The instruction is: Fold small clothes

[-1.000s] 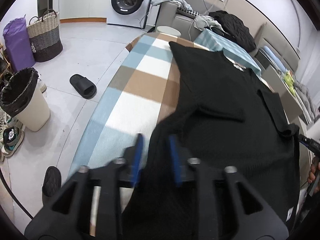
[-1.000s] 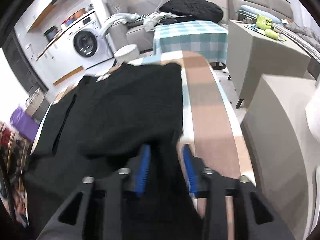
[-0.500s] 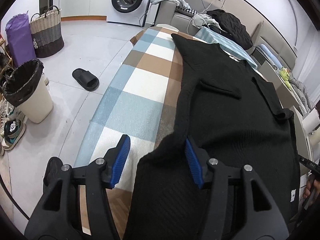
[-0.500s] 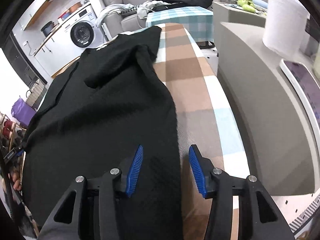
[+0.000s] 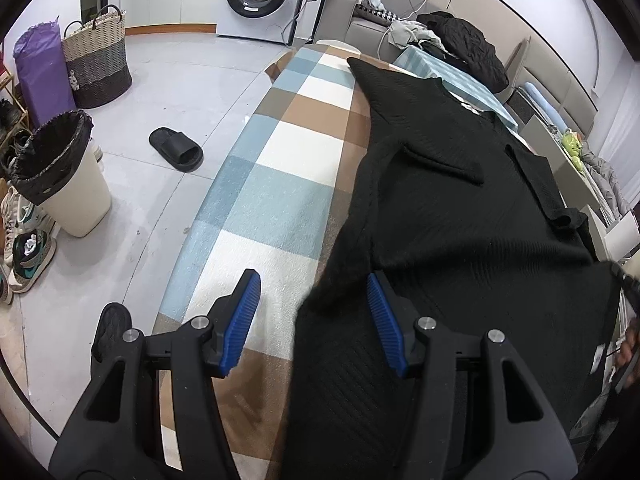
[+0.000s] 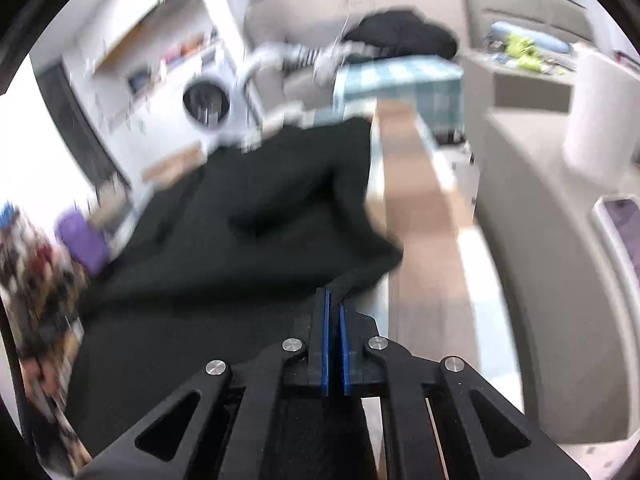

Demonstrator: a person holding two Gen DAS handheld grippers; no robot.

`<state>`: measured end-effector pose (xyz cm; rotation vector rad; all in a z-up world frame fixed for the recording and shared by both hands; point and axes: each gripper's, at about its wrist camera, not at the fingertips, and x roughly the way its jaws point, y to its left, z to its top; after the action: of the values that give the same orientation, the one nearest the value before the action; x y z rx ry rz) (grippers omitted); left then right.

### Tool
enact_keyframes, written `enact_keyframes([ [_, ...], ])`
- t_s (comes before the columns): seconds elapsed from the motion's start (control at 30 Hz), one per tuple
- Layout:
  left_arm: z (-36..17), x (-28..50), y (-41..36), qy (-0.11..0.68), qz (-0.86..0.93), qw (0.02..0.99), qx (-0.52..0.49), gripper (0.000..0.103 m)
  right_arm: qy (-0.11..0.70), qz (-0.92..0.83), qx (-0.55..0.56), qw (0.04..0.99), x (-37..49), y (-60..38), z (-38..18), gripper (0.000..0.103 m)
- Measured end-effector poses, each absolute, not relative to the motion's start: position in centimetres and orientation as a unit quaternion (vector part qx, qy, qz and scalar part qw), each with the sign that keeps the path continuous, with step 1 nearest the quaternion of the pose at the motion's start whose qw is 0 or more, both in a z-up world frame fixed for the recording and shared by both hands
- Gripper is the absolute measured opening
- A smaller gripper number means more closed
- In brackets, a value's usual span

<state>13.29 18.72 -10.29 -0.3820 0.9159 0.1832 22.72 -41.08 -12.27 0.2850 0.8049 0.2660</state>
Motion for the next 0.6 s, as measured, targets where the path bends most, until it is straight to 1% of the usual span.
enact_keyframes([
  [0.07, -10.4, 13.2, 18.5, 0.44, 0.085, 0.875, -0.184, 0.053, 0.375, 0.098, 0.151, 0.91, 23.2, -42.0, -11.5, 0.004],
  [0.13, -10.5, 13.1, 18.5, 0.444, 0.082, 0.874, -0.182, 0.053, 0.396, 0.096, 0.154, 0.9, 23.6, -42.3, -12.3, 0.012],
  [0.17, -10.5, 13.0, 18.4, 0.445, 0.083, 0.873, -0.182, 0.053, 0.409, 0.097, 0.154, 0.894, 23.6, -42.4, -12.7, 0.013],
  [0.2, -10.5, 13.0, 18.3, 0.448, 0.08, 0.872, -0.182, 0.053, 0.423, 0.103, 0.153, 0.887, 23.4, -42.4, -13.3, 0.018],
  [0.23, -10.6, 12.9, 18.2, 0.45, 0.077, 0.871, -0.183, 0.053, 0.43, 0.106, 0.15, 0.884, 23.2, -42.3, -13.6, 0.025],
  [0.33, -10.6, 12.6, 17.7, 0.452, 0.065, 0.871, -0.181, 0.053, 0.451, 0.113, 0.134, 0.875, 21.9, -42.4, -15.0, 0.04],
  [0.47, -10.8, 12.4, 16.1, 0.456, 0.055, 0.875, -0.154, 0.052, 0.458, 0.112, 0.121, 0.873, 20.3, -42.6, -16.1, 0.042],
  [0.53, -10.9, 12.2, 15.2, 0.456, 0.053, 0.879, -0.127, 0.039, 0.457, 0.112, 0.115, 0.875, 19.9, -42.5, -16.5, 0.043],
  [0.57, -10.9, 12.1, 14.9, 0.455, 0.058, 0.881, -0.115, 0.027, 0.454, 0.114, 0.11, 0.877, 19.6, -42.5, -16.6, 0.043],
  [0.6, -11.0, 12.1, 14.6, 0.453, 0.066, 0.884, -0.1, 0.011, 0.454, 0.116, 0.104, 0.877, 19.4, -42.4, -16.6, 0.043],
])
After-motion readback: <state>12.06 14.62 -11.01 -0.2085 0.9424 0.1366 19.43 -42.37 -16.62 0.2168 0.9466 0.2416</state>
